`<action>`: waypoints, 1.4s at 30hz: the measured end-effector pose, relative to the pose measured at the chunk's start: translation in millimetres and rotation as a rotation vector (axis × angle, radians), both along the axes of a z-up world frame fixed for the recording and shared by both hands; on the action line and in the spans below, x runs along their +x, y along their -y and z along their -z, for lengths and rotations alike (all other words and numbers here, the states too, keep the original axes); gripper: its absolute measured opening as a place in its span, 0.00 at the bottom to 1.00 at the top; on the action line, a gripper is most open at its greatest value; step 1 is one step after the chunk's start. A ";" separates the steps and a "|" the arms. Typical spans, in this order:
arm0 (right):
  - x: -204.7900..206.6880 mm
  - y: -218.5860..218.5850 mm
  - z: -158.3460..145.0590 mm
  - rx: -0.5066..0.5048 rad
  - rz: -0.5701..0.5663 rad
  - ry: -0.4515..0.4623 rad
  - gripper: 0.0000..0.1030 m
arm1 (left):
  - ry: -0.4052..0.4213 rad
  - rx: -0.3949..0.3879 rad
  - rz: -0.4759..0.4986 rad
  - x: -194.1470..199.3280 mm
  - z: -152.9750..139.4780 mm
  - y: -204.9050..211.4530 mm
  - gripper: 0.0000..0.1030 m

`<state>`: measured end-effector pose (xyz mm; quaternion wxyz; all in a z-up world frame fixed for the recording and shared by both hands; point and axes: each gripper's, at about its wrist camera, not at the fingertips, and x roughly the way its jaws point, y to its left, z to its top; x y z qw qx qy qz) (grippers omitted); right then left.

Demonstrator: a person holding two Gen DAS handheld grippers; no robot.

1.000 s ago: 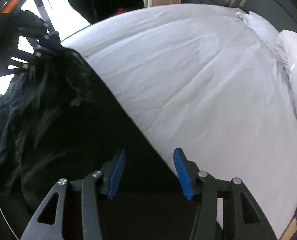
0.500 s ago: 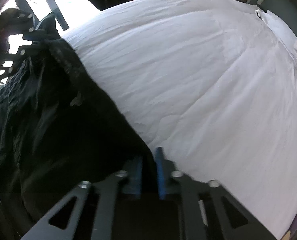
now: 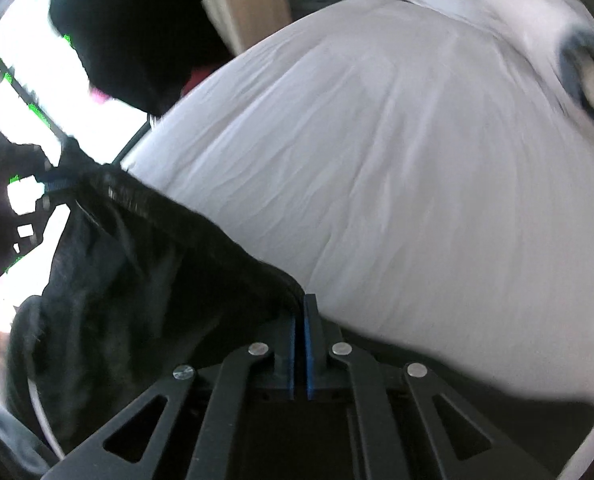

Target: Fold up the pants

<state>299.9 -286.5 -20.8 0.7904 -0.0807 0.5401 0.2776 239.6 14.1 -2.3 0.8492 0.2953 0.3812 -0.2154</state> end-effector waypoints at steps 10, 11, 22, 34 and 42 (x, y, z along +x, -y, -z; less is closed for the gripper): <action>-98.5 63.5 1.7 0.340 0.277 -0.150 0.04 | -0.053 -0.011 0.057 -125.8 -8.0 16.7 0.06; -111.4 67.2 2.6 0.365 0.294 -0.162 0.04 | -0.062 -0.010 0.065 -138.7 -6.7 17.8 0.06; -217.5 82.5 13.8 0.414 0.339 -0.167 0.04 | -0.150 0.025 0.112 -262.0 27.4 27.1 0.06; -272.1 51.6 -7.0 0.081 0.123 -0.091 0.04 | -0.219 0.042 0.205 -362.1 46.3 24.1 0.06; -285.1 46.8 -17.8 -0.030 0.084 -0.051 0.04 | -0.233 0.033 0.226 -378.7 43.3 8.7 0.06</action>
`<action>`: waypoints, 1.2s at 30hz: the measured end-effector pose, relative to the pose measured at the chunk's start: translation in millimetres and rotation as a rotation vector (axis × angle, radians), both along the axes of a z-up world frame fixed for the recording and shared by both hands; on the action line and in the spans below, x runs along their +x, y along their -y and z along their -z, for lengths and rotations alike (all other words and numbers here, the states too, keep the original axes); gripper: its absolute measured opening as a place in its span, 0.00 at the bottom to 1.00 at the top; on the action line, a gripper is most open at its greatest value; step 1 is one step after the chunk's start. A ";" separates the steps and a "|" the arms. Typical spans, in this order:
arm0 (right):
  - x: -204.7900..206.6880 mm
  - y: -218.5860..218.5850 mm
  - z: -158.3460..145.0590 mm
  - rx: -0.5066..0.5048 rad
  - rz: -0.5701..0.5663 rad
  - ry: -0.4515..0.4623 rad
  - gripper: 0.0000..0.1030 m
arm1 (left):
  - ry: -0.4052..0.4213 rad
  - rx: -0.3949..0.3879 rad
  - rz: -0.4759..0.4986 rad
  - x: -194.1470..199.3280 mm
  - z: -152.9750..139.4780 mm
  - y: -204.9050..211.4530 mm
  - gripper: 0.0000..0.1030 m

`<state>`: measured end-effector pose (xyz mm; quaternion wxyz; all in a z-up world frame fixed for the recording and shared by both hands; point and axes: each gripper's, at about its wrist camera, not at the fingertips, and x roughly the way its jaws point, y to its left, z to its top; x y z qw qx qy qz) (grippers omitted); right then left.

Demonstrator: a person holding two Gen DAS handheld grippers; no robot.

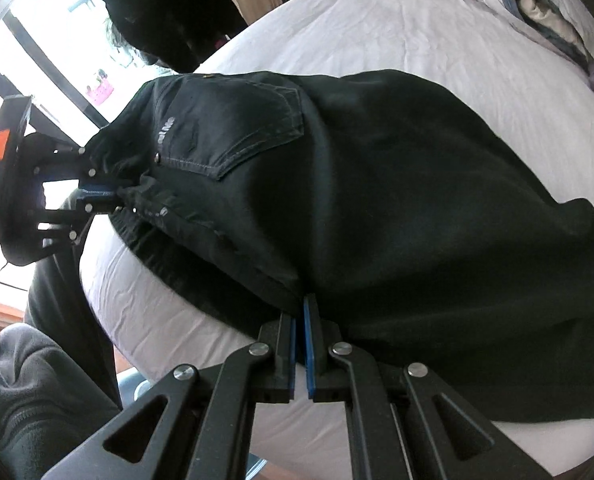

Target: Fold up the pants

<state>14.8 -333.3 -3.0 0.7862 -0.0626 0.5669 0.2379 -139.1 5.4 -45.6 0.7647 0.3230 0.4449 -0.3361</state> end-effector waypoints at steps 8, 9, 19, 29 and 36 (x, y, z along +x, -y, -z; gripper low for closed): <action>-3.9 -11.9 -2.2 -0.031 -0.026 0.011 0.04 | -0.015 -0.011 0.000 14.9 -11.9 -16.1 0.06; -2.4 -14.6 3.3 -0.035 -0.025 0.006 0.04 | -0.014 -0.011 -0.002 13.3 -10.2 -16.8 0.06; 0.5 -10.8 2.2 -0.067 -0.015 0.016 0.05 | 0.020 0.007 -0.008 12.8 -10.3 -13.0 0.06; -10.2 -15.8 19.3 -0.007 0.014 0.065 0.39 | 0.051 0.031 -0.074 8.6 -6.0 -14.0 0.13; -32.3 2.4 -6.4 0.147 0.046 0.120 0.73 | 0.010 -0.051 -0.164 7.7 -53.1 -31.5 0.14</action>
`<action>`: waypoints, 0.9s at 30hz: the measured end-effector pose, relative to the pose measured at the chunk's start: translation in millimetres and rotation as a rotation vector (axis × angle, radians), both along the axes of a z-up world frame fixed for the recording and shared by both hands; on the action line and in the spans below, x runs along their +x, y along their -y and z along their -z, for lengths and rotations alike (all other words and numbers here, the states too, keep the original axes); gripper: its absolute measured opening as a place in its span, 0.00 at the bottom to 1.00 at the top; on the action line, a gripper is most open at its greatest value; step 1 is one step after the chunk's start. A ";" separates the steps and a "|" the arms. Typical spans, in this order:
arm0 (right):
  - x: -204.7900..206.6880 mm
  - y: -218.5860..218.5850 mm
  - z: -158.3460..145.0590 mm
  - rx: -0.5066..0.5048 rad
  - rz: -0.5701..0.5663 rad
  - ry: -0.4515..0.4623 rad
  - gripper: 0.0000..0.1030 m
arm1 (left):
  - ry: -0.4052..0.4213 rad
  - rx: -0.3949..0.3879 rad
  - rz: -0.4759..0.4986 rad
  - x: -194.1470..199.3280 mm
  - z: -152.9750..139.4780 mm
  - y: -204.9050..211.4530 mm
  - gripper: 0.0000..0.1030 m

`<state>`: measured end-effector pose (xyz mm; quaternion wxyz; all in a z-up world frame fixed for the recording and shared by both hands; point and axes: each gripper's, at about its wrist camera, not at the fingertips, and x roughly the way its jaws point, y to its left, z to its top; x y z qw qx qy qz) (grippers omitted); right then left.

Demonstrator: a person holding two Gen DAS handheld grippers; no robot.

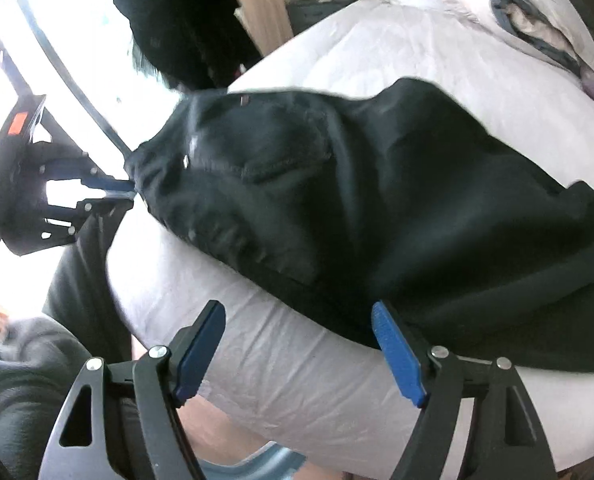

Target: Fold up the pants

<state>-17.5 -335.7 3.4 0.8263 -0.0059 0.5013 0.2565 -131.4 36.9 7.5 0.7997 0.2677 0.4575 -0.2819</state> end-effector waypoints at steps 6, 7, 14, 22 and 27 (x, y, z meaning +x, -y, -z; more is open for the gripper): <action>24.3 37.2 -10.3 0.274 0.126 -0.013 0.53 | 0.006 -0.196 -0.069 38.5 -18.1 51.0 0.14; 27.8 38.2 -7.5 0.297 0.135 -0.016 0.53 | -0.007 -0.210 -0.065 46.6 -9.5 65.4 0.14; 37.6 86.5 36.9 0.267 0.334 -0.100 0.31 | -0.194 -0.210 -0.183 93.2 58.8 87.7 0.16; 15.1 260.1 22.0 0.528 0.805 -0.006 0.49 | -0.253 -0.228 -0.241 116.5 63.7 79.5 0.16; 25.4 328.5 55.9 0.723 0.974 -0.044 0.51 | -0.219 -0.205 -0.249 112.3 76.1 80.1 0.16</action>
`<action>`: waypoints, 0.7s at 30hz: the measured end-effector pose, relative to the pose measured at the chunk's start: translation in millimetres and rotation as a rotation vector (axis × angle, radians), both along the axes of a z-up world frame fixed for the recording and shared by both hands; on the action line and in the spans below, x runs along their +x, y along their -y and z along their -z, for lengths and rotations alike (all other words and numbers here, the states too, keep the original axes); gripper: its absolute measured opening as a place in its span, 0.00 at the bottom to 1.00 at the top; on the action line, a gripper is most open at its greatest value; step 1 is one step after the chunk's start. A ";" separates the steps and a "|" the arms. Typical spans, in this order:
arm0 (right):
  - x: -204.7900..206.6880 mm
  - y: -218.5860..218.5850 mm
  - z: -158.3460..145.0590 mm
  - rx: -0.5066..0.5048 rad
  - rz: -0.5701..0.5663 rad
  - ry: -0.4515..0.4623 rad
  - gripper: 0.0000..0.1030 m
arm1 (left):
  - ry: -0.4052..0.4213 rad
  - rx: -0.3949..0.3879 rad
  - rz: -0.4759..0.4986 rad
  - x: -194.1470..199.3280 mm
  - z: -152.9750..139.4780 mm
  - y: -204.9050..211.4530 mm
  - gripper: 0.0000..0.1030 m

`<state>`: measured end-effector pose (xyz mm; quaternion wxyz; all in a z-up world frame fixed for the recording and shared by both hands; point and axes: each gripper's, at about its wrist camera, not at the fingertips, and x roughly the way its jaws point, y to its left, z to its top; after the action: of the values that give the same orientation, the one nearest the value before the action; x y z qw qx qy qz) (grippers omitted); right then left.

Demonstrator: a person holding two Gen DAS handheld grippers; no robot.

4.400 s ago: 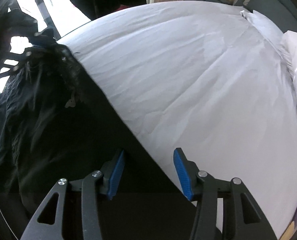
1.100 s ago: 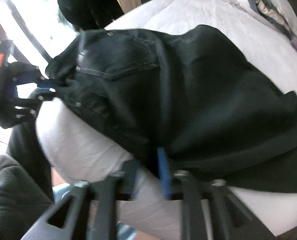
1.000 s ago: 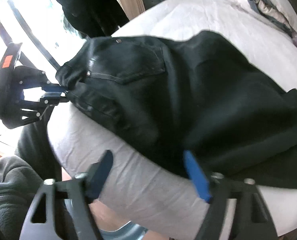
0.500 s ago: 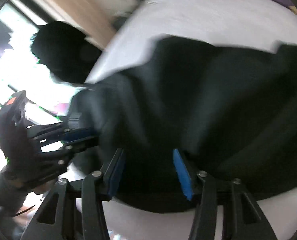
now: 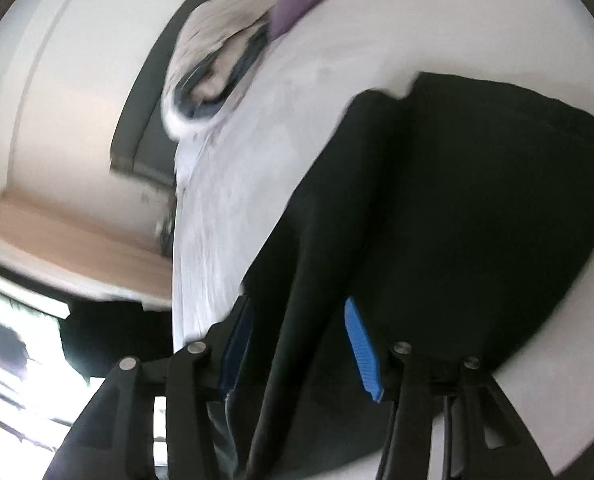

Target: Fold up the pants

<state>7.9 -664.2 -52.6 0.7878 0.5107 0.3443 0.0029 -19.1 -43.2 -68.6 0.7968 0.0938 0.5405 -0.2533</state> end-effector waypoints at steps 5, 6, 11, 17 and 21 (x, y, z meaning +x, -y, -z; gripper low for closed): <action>21.8 16.7 34.4 0.143 0.075 -0.038 0.48 | -0.006 -0.002 -0.007 1.1 3.4 0.8 0.16; 26.8 16.0 33.4 0.133 0.065 -0.030 0.47 | -0.006 -0.003 -0.007 1.0 3.5 0.2 0.16; 52.9 9.1 16.8 -0.015 0.023 -0.099 0.06 | -0.002 0.000 -0.012 -5.6 6.1 -3.0 0.16; 45.3 -9.3 -80.9 -0.400 0.009 -0.216 0.05 | 0.007 -0.003 -0.017 -9.5 5.2 -4.9 0.16; 36.1 -27.9 -152.9 -0.607 -0.032 -0.199 0.67 | 0.009 -0.001 -0.017 -8.7 4.5 -3.4 0.16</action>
<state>44.0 -636.2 100.3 0.8664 0.2446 0.4130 -0.1374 -27.8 -39.8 -73.1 0.8013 0.0902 0.5375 -0.2466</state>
